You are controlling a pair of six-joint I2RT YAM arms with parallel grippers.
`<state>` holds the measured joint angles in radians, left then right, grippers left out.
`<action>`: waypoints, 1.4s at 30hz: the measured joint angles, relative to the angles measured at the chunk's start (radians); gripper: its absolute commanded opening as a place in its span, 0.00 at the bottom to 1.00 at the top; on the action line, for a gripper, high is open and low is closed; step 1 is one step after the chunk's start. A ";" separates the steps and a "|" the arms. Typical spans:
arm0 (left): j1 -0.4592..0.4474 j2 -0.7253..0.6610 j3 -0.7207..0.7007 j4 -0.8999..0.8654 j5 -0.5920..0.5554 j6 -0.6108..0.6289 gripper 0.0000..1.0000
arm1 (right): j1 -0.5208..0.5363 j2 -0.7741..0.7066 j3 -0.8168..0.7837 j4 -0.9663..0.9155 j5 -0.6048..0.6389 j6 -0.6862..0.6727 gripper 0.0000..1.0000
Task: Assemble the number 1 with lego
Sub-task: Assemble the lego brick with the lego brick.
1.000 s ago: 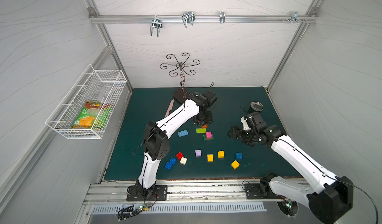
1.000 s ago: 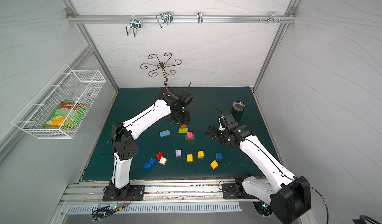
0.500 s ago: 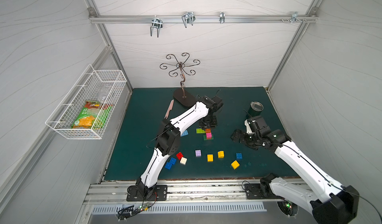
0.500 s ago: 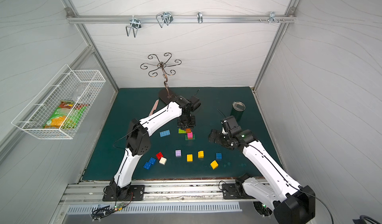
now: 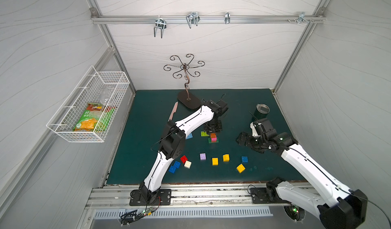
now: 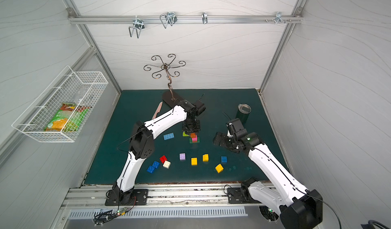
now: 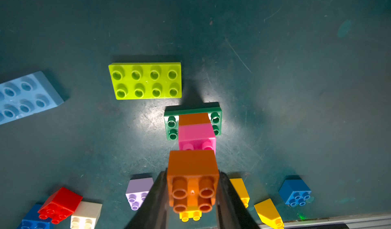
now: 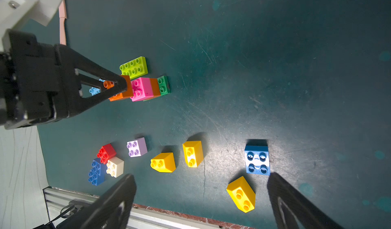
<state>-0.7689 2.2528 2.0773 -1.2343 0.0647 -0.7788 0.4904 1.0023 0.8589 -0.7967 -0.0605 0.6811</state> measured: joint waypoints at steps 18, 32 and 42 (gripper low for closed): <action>-0.011 0.000 -0.018 0.030 -0.005 -0.001 0.03 | -0.005 0.012 0.000 0.000 -0.005 -0.019 0.99; -0.011 0.005 -0.034 0.037 -0.006 -0.001 0.01 | -0.020 0.012 0.000 0.000 -0.023 -0.025 0.99; -0.012 0.005 -0.034 0.038 -0.005 -0.003 0.01 | -0.032 0.012 0.000 0.000 -0.031 -0.027 0.99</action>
<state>-0.7811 2.2581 2.0430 -1.1961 0.0601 -0.7815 0.4583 1.0145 0.8589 -0.7967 -0.0910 0.6537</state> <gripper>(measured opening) 0.349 0.991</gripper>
